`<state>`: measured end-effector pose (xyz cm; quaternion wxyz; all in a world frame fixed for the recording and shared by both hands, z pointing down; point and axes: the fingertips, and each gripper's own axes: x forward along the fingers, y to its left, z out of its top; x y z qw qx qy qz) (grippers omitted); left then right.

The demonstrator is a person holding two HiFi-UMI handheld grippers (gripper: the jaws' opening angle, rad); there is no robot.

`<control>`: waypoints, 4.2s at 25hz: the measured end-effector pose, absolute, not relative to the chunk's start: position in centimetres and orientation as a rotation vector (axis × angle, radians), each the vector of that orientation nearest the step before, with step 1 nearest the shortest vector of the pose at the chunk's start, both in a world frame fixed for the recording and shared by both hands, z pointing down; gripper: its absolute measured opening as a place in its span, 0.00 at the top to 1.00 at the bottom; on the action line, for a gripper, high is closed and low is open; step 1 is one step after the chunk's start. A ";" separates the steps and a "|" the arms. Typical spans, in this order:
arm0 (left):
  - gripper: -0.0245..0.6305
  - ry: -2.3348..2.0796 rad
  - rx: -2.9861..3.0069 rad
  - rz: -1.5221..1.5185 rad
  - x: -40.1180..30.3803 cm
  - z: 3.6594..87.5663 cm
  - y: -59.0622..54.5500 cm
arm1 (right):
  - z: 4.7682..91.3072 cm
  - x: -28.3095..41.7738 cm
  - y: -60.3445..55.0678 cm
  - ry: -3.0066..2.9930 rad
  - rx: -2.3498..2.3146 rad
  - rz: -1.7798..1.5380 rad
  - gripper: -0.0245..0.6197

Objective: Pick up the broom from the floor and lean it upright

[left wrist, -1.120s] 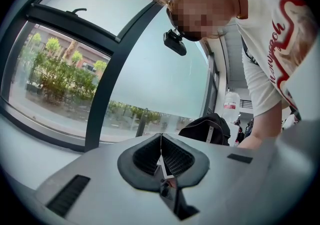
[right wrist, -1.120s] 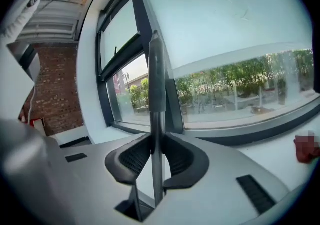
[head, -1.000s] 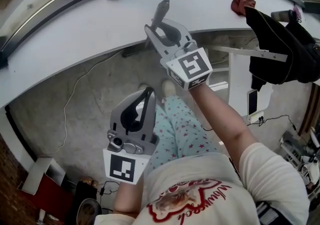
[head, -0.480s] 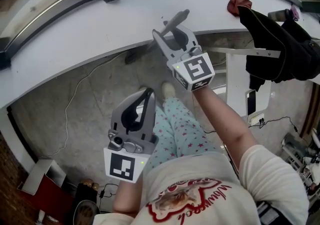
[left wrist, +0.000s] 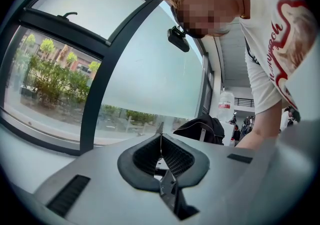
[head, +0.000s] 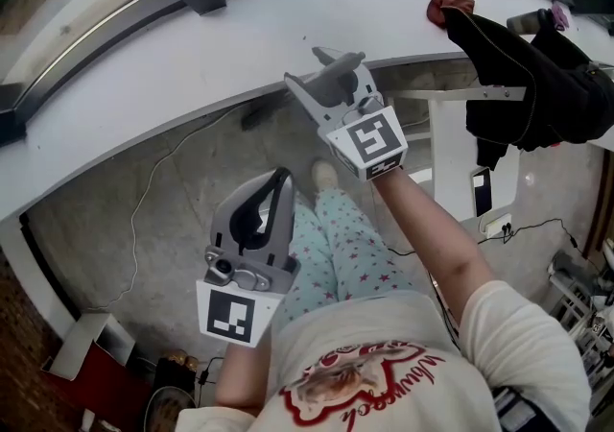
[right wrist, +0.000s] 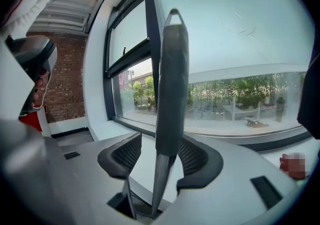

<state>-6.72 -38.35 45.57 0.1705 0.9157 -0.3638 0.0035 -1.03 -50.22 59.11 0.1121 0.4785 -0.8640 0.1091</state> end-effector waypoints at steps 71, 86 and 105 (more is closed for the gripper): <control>0.93 -0.802 2.833 -0.137 -4.1 32.0 -33.4 | 31.6 1.4 -36.4 -2.636 1.873 0.158 0.93; 0.93 -1.117 2.797 -0.270 0.0 24.4 -18.8 | 22.7 7.3 -20.7 -2.837 1.571 0.027 0.93; 0.93 -0.930 2.835 -0.186 -12.2 26.4 -6.6 | 24.2 -4.9 -6.0 -2.736 1.726 0.111 0.93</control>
